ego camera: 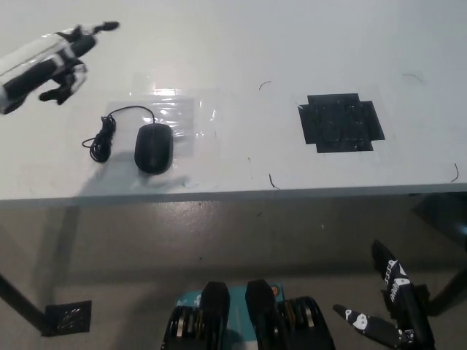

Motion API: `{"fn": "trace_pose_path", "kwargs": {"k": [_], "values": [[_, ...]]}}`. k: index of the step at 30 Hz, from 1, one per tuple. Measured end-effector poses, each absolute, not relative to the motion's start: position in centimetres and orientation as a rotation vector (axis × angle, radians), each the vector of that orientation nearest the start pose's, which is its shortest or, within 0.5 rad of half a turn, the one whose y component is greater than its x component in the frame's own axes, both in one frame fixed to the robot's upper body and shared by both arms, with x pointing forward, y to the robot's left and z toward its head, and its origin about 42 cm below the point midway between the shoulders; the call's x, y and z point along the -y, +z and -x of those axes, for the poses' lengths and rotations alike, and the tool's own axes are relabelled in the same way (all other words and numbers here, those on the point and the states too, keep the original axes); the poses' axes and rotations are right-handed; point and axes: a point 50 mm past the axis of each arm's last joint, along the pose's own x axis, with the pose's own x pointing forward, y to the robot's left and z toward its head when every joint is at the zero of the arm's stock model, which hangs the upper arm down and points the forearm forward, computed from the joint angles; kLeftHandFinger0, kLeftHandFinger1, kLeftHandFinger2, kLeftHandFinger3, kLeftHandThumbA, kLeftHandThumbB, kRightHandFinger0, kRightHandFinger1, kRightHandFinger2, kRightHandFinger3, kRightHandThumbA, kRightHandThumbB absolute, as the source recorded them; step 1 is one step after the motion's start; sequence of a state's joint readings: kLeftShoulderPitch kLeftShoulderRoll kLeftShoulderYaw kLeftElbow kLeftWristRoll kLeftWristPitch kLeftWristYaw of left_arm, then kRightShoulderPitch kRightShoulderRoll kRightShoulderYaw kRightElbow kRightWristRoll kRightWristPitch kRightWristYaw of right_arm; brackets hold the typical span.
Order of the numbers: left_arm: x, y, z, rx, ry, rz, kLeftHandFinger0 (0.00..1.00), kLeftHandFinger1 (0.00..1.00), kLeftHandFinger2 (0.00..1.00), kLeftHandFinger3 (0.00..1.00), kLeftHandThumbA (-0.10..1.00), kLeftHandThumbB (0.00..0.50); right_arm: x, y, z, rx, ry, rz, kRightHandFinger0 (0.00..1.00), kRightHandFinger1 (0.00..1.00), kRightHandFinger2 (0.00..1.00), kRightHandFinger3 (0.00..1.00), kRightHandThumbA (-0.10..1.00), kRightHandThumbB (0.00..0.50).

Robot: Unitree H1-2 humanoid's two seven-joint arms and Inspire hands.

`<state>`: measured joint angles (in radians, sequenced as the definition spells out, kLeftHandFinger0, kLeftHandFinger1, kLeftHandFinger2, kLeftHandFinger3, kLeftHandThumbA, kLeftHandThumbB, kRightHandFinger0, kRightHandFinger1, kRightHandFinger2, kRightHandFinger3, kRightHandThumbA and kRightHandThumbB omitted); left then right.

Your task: The robot uses left hand to click on the left button of the black mouse, which is placed on the left area of the table

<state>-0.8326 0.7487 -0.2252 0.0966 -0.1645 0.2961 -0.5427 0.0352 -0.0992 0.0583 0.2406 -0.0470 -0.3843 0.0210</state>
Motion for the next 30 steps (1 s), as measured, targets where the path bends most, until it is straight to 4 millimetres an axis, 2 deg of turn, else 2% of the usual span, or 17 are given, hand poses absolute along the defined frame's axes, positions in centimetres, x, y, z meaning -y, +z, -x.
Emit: {"fn": "trace_pose_path", "kwargs": {"k": [2,3,5,7,10,13,14,16,21,23,25,30], "values": [[-31.7,39.8,-47.2,0.095,-0.576,-0.736,0.0,0.0,0.24,1.0,1.0,0.247,23.1,4.7,-26.1,0.106,0.094,0.14,1.0,1.0,1.0,1.0,1.0,0.147],[-31.5,39.6,-48.0,0.05,-0.593,-0.743,0.04,0.01,0.28,1.0,1.0,0.253,23.1,4.7,-26.1,0.106,0.094,0.141,1.0,1.0,1.0,1.0,1.0,0.131],[-30.9,39.3,-49.6,-0.048,-0.625,-0.771,0.0,0.0,0.29,1.0,1.0,0.237,23.1,4.7,-26.1,0.106,0.095,0.142,1.0,1.0,1.0,1.0,1.0,0.132],[-30.5,39.3,-50.6,-0.108,-0.642,-0.792,0.0,0.0,0.24,1.0,1.0,0.22,23.2,4.7,-26.1,0.107,0.095,0.142,1.0,1.0,1.0,1.0,1.0,0.139],[-30.1,39.4,-52.6,-0.244,-0.651,-0.842,0.0,0.0,0.24,1.0,1.0,0.188,23.3,4.8,-26.1,0.109,0.095,0.146,1.0,1.0,1.0,1.0,1.0,0.136],[-29.7,40.4,-53.8,-0.309,-0.647,-0.886,0.0,0.0,0.11,1.0,1.0,0.211,23.5,5.0,-26.1,0.116,0.097,0.153,1.0,1.0,1.0,1.0,1.0,0.13],[-29.6,40.8,-54.1,-0.323,-0.643,-0.904,0.0,0.0,0.1,1.0,1.0,0.22,23.6,5.1,-26.1,0.119,0.097,0.154,1.0,1.0,1.0,1.0,1.0,0.135],[-29.4,41.6,-54.7,-0.347,-0.635,-0.936,0.0,0.0,0.09,1.0,1.0,0.202,23.6,5.3,-26.2,0.127,0.098,0.157,1.0,1.0,1.0,1.0,1.0,0.131],[-28.4,42.4,-55.3,-0.379,-0.642,-1.012,0.0,0.0,0.0,1.0,1.0,0.189,23.9,5.5,-26.2,0.131,0.104,0.166,1.0,1.0,1.0,1.0,1.0,0.129],[-27.8,42.2,-55.4,-0.382,-0.655,-1.055,0.0,0.0,0.05,1.0,1.0,0.189,24.1,5.5,-26.2,0.131,0.108,0.171,1.0,1.0,1.0,1.0,1.0,0.126],[-27.2,41.9,-55.6,-0.388,-0.669,-1.085,0.0,0.0,0.04,1.0,1.0,0.189,24.1,5.5,-26.2,0.132,0.111,0.173,1.0,1.0,1.0,1.0,1.0,0.13],[-25.7,40.9,-56.0,-0.394,-0.703,-1.135,0.0,0.0,0.13,1.0,1.0,0.235,24.1,5.5,-26.2,0.132,0.116,0.174,1.0,1.0,1.0,1.0,1.0,0.125]]}}
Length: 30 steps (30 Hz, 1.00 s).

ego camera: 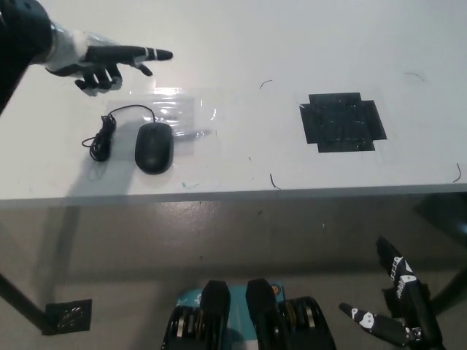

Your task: The robot uses left hand to click on the left button of the black mouse, which is placed on the left area of the table

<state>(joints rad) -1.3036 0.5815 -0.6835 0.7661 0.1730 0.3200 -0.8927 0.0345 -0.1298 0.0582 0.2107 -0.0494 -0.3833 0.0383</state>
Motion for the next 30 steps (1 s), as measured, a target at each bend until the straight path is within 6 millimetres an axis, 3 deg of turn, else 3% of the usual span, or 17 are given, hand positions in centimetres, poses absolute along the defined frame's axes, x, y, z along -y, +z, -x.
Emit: {"fn": "trace_pose_path", "kwargs": {"k": [2,5,9,10,11,13,17,19,23,24,28,30], "values": [[-25.3,40.5,-56.1,-0.403,-0.709,-1.142,0.05,0.0,0.16,1.0,1.0,0.242,24.1,5.5,-26.2,0.131,0.117,0.175,1.0,1.0,1.0,1.0,1.0,0.119],[-24.4,40.0,-56.2,-0.417,-0.729,-1.15,0.0,0.01,0.21,1.0,1.0,0.238,24.0,5.5,-26.2,0.131,0.119,0.18,1.0,1.0,1.0,1.0,1.0,0.117],[-23.2,39.6,-56.3,-0.42,-0.748,-1.162,0.0,0.0,0.16,1.0,1.0,0.227,24.0,5.5,-26.3,0.131,0.121,0.184,1.0,1.0,1.0,1.0,1.0,0.116],[-22.9,39.5,-56.3,-0.423,-0.754,-1.161,0.0,0.05,0.26,1.0,1.0,0.231,24.0,5.5,-26.3,0.131,0.121,0.185,1.0,1.0,1.0,1.0,1.0,0.115],[-22.6,39.3,-56.3,-0.429,-0.76,-1.159,0.0,0.05,0.27,1.0,1.0,0.236,24.0,5.5,-26.3,0.132,0.121,0.185,1.0,1.0,1.0,1.0,1.0,0.115],[-22.3,38.9,-56.2,-0.438,-0.768,-1.162,0.0,0.0,0.24,1.0,1.0,0.243,24.0,5.5,-26.3,0.132,0.122,0.187,1.0,1.0,1.0,1.0,1.0,0.114],[-22.3,38.0,-56.4,-0.468,-0.764,-1.158,0.0,0.0,0.17,1.0,1.0,0.223,24.0,5.6,-26.3,0.133,0.122,0.187,1.0,1.0,1.0,1.0,1.0,0.108],[-22.4,37.7,-56.5,-0.481,-0.758,-1.158,0.0,0.01,0.23,1.0,1.0,0.224,24.0,5.6,-26.3,0.133,0.122,0.187,1.0,1.0,1.0,1.0,1.0,0.107],[-23.1,37.4,-56.7,-0.506,-0.743,-1.158,0.0,0.0,0.15,1.0,1.0,0.218,24.0,5.6,-26.3,0.133,0.122,0.187,1.0,1.0,1.0,1.0,1.0,0.106],[-23.3,37.3,-56.7,-0.515,-0.737,-1.157,0.0,0.0,0.17,1.0,1.0,0.214,24.0,5.6,-26.3,0.133,0.122,0.188,1.0,1.0,1.0,1.0,1.0,0.106],[-23.8,37.1,-56.8,-0.532,-0.724,-1.163,0.0,0.09,0.37,1.0,1.0,0.226,24.0,5.6,-26.3,0.133,0.122,0.188,1.0,1.0,1.0,1.0,1.0,0.104],[-24.1,36.9,-56.9,-0.542,-0.716,-1.17,0.0,0.08,0.39,1.0,1.0,0.215,24.0,5.6,-26.3,0.133,0.122,0.188,1.0,1.0,1.0,1.0,1.0,0.109]]}}
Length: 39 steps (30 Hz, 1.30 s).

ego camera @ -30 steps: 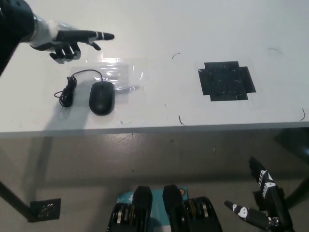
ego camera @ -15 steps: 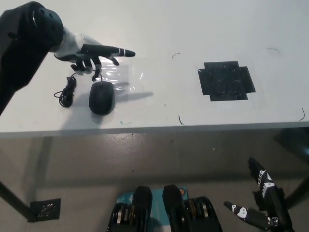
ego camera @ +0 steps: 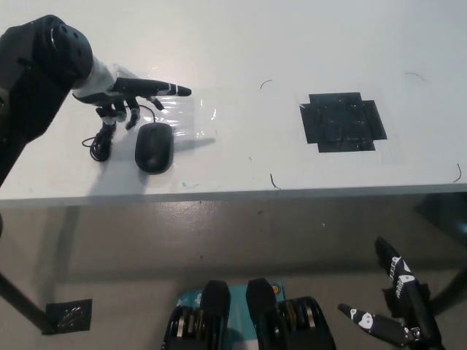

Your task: The robot uses left hand to click on the left button of the black mouse, which is placed on the left area of the table

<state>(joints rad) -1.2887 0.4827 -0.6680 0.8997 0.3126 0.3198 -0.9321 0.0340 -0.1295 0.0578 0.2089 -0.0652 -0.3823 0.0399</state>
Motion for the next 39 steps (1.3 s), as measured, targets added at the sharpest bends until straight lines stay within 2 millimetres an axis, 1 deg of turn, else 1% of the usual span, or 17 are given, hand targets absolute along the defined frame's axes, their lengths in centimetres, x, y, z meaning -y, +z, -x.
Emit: {"fn": "trace_pose_path", "kwargs": {"k": [1,2,3,6,10,11,13,15,16,21,23,27,31,35,36,38,39], "values": [[-24.2,36.8,-57.0,-0.547,-0.713,-1.172,0.0,0.07,0.38,1.0,1.0,0.214,24.0,5.6,-26.3,0.133,0.122,0.188,1.0,1.0,1.0,1.0,1.0,0.109],[-24.5,36.7,-57.0,-0.555,-0.708,-1.176,0.0,0.01,0.32,1.0,1.0,0.222,24.0,5.6,-26.3,0.133,0.122,0.188,1.0,1.0,1.0,1.0,1.0,0.108],[-24.6,36.7,-57.0,-0.557,-0.707,-1.178,0.0,0.0,0.26,1.0,1.0,0.218,24.0,5.6,-26.3,0.133,0.122,0.189,1.0,1.0,1.0,1.0,1.0,0.105],[-25.2,36.5,-57.2,-0.572,-0.701,-1.187,0.0,0.0,0.17,1.0,1.0,0.218,24.0,5.6,-26.3,0.133,0.122,0.188,1.0,1.0,1.0,1.0,1.0,0.103],[-25.5,36.5,-57.3,-0.571,-0.7,-1.197,0.0,0.0,0.21,1.0,1.0,0.233,24.0,5.6,-26.3,0.133,0.122,0.188,1.0,1.0,1.0,1.0,1.0,0.12],[-25.6,36.5,-57.3,-0.57,-0.7,-1.2,0.0,0.03,0.26,1.0,1.0,0.232,24.0,5.6,-26.3,0.133,0.122,0.188,1.0,1.0,1.0,1.0,1.0,0.119],[-25.7,36.5,-57.3,-0.573,-0.698,-1.205,0.0,0.03,0.28,1.0,1.0,0.231,24.0,5.6,-26.3,0.132,0.122,0.188,1.0,1.0,1.0,1.0,1.0,0.11],[-25.7,36.4,-57.4,-0.574,-0.697,-1.21,0.0,0.0,0.16,1.0,1.0,0.233,24.0,5.6,-26.3,0.132,0.122,0.189,1.0,1.0,1.0,1.0,1.0,0.114],[-25.8,36.4,-57.4,-0.575,-0.695,-1.21,0.0,0.0,0.15,1.0,1.0,0.236,24.0,5.6,-26.3,0.132,0.122,0.189,1.0,1.0,1.0,1.0,1.0,0.115],[-25.8,36.3,-57.4,-0.582,-0.691,-1.21,0.0,0.0,0.12,1.0,1.0,0.209,24.0,5.5,-26.2,0.132,0.122,0.189,1.0,1.0,1.0,1.0,1.0,0.106],[-25.8,36.2,-57.4,-0.582,-0.693,-1.216,0.0,0.0,0.14,1.0,1.0,0.2,24.0,5.5,-26.2,0.132,0.122,0.189,1.0,1.0,1.0,1.0,1.0,0.104],[-25.6,35.9,-57.5,-0.593,-0.695,-1.216,0.0,0.0,0.14,1.0,1.0,0.227,24.0,5.5,-26.2,0.132,0.122,0.188,1.0,1.0,1.0,1.0,1.0,0.101],[-25.8,35.4,-57.6,-0.615,-0.692,-1.215,0.0,0.0,0.15,1.0,1.0,0.215,24.0,5.5,-26.2,0.132,0.122,0.188,1.0,1.0,1.0,1.0,1.0,0.099],[-26.2,35.0,-57.6,-0.635,-0.687,-1.212,0.0,0.0,0.07,1.0,1.0,0.216,24.0,5.5,-26.2,0.132,0.122,0.188,1.0,1.0,1.0,1.0,1.0,0.104],[-26.2,35.0,-57.6,-0.636,-0.686,-1.214,0.0,0.0,0.06,0.8,1.0,0.219,24.0,5.5,-26.2,0.131,0.122,0.188,1.0,1.0,1.0,1.0,1.0,0.104],[-26.2,35.0,-57.6,-0.637,-0.686,-1.22,0.0,0.0,0.09,0.86,1.0,0.204,24.0,5.5,-26.2,0.131,0.122,0.188,1.0,1.0,1.0,1.0,1.0,0.108],[-26.2,35.0,-57.6,-0.637,-0.686,-1.221,0.0,0.0,0.09,0.96,1.0,0.205,24.0,5.5,-26.2,0.131,0.122,0.188,1.0,1.0,1.0,1.0,1.0,0.106]]}}
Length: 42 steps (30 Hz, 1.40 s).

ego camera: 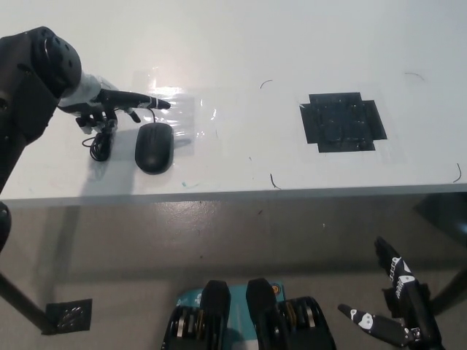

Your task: The robot uses left hand to click on the left button of the black mouse, which is placed on the left area of the table

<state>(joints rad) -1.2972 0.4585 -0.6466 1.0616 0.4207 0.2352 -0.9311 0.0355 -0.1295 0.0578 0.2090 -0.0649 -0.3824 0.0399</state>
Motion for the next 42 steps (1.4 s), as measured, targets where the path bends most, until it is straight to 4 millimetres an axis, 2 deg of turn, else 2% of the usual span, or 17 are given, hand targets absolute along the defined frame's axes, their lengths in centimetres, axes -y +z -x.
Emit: {"fn": "trace_pose_path", "kwargs": {"k": [1,3,4,5,6,7,8,9,12,19,22,24,26,28,30,39,42], "values": [[-26.1,34.9,-57.6,-0.637,-0.687,-1.225,0.0,0.0,0.09,0.82,1.0,0.217,24.0,5.5,-26.2,0.131,0.122,0.188,1.0,1.0,1.0,1.0,1.0,0.105],[-26.0,34.9,-57.6,-0.637,-0.69,-1.227,0.0,0.01,0.16,0.88,1.0,0.227,24.0,5.5,-26.2,0.131,0.122,0.188,1.0,1.0,1.0,1.0,1.0,0.105],[-25.9,34.8,-57.6,-0.638,-0.693,-1.233,0.0,0.02,0.21,1.0,1.0,0.225,24.0,5.5,-26.2,0.131,0.122,0.188,1.0,1.0,1.0,1.0,1.0,0.105],[-25.8,34.7,-57.6,-0.638,-0.695,-1.238,0.0,0.03,0.26,1.0,1.0,0.22,24.0,5.5,-26.2,0.131,0.122,0.188,1.0,1.0,1.0,1.0,1.0,0.106],[-25.7,34.6,-57.6,-0.638,-0.697,-1.242,0.0,0.02,0.24,0.89,1.0,0.226,24.0,5.5,-26.2,0.131,0.122,0.188,1.0,1.0,1.0,1.0,1.0,0.113],[-25.7,34.5,-57.5,-0.638,-0.699,-1.247,0.0,0.0,0.25,0.85,1.0,0.225,24.0,5.5,-26.2,0.131,0.122,0.188,1.0,1.0,1.0,1.0,1.0,0.114],[-25.6,34.4,-57.5,-0.638,-0.7,-1.248,0.0,0.0,0.22,0.86,1.0,0.22,24.0,5.5,-26.2,0.131,0.122,0.188,1.0,1.0,1.0,1.0,1.0,0.115],[-25.6,34.3,-57.5,-0.639,-0.7,-1.25,0.0,0.0,0.22,1.0,1.0,0.217,24.0,5.5,-26.2,0.131,0.122,0.188,1.0,1.0,1.0,1.0,1.0,0.109],[-25.6,34.3,-57.5,-0.639,-0.701,-1.254,0.0,0.0,0.15,1.0,1.0,0.21,24.0,5.5,-26.2,0.131,0.122,0.188,1.0,1.0,1.0,1.0,1.0,0.109],[-25.6,34.4,-57.5,-0.637,-0.7,-1.251,0.0,0.0,0.11,1.0,1.0,0.207,24.0,5.5,-26.2,0.131,0.122,0.188,1.0,1.0,1.0,1.0,1.0,0.13],[-25.5,34.3,-57.5,-0.636,-0.702,-1.251,0.0,0.0,0.21,1.0,1.0,0.212,24.0,5.5,-26.2,0.131,0.123,0.187,1.0,1.0,1.0,1.0,1.0,0.124],[-25.5,34.3,-57.5,-0.636,-0.702,-1.252,0.0,0.0,0.22,1.0,1.0,0.214,24.0,5.5,-26.2,0.131,0.123,0.188,1.0,1.0,1.0,1.0,1.0,0.128],[-25.4,34.2,-57.5,-0.64,-0.702,-1.252,0.0,0.0,0.19,0.84,1.0,0.23,24.0,5.5,-26.2,0.131,0.123,0.187,1.0,1.0,1.0,1.0,1.0,0.135],[-25.4,34.0,-57.6,-0.648,-0.704,-1.252,0.0,0.0,0.16,0.94,1.0,0.219,24.0,5.5,-26.2,0.131,0.123,0.187,1.0,1.0,1.0,1.0,1.0,0.132],[-25.2,33.9,-57.6,-0.648,-0.706,-1.257,0.0,0.0,0.23,1.0,1.0,0.222,24.0,5.5,-26.2,0.13,0.123,0.187,1.0,1.0,1.0,1.0,1.0,0.129],[-24.9,33.7,-57.6,-0.645,-0.712,-1.265,0.0,0.0,0.15,1.0,1.0,0.228,24.0,5.5,-26.2,0.126,0.124,0.187,1.0,1.0,1.0,1.0,1.0,0.13],[-24.9,33.6,-57.6,-0.64,-0.717,-1.271,0.0,0.02,0.32,1.0,1.0,0.25,24.0,5.5,-26.2,0.125,0.125,0.187,1.0,1.0,1.0,1.0,1.0,0.133]]}}
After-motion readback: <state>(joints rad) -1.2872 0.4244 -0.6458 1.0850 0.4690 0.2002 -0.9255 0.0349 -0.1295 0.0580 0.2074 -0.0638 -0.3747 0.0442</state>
